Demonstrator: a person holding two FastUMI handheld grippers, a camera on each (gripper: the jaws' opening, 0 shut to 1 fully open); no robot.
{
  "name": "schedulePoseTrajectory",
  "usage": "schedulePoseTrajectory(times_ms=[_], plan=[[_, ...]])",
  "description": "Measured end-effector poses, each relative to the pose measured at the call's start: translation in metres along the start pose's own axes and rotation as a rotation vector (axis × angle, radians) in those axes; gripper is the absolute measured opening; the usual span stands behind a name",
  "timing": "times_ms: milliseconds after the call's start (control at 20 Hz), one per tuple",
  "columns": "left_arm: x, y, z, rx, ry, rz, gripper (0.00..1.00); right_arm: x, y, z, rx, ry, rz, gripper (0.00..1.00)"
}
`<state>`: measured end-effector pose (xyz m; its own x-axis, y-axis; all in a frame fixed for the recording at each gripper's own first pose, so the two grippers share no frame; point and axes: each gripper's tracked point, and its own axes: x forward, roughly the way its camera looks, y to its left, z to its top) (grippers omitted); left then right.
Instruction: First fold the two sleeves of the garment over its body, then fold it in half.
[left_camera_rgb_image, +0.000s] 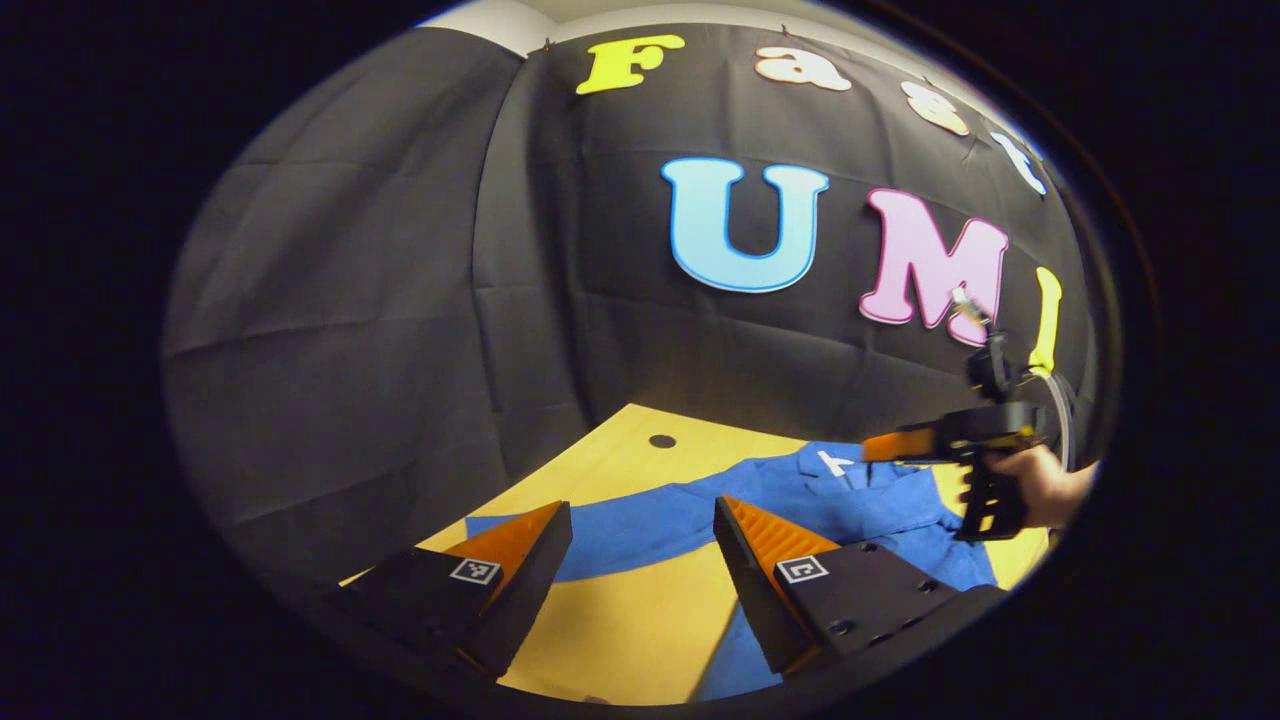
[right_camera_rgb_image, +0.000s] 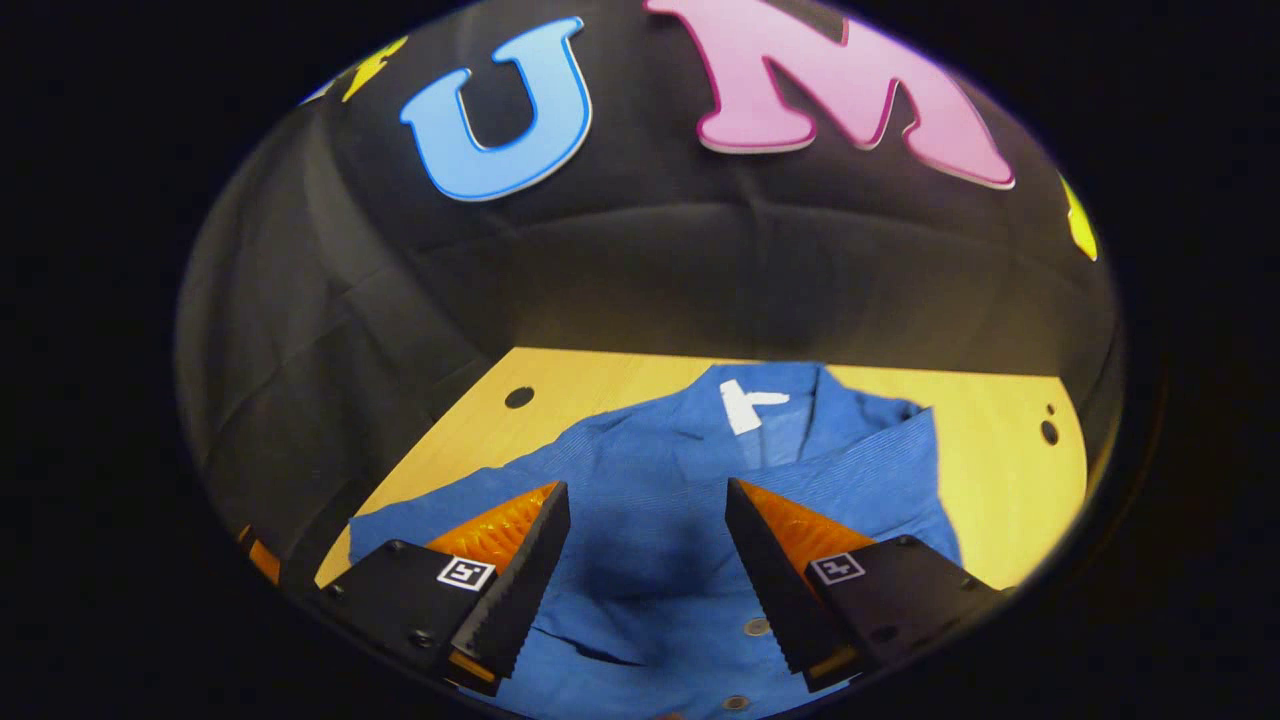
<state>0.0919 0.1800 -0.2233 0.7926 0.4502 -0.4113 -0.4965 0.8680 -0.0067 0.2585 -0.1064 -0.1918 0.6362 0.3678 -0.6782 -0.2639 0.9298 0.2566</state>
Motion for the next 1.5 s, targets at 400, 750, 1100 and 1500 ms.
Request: schedulePoseTrajectory(times_ms=[400, 750, 1100, 1500], plan=[[0.069, 0.077, -0.076, 0.018, 0.235, 0.157, 0.85, -0.118, -0.038, 0.015, -0.016, -0.177, -0.050, 0.98], [0.103, 0.127, -0.131, -0.022, 0.392, 0.305, 0.85, -0.204, -0.069, 0.002, -0.003, -0.197, -0.125, 0.98], [0.110, 0.137, -0.163, -0.074, 0.532, 0.359, 0.85, -0.266, -0.096, 0.011, -0.037, -0.267, -0.219, 0.98], [0.117, 0.128, -0.165, -0.117, 0.605, 0.294, 0.66, -0.285, -0.104, 0.009, -0.072, -0.273, -0.262, 0.97]])
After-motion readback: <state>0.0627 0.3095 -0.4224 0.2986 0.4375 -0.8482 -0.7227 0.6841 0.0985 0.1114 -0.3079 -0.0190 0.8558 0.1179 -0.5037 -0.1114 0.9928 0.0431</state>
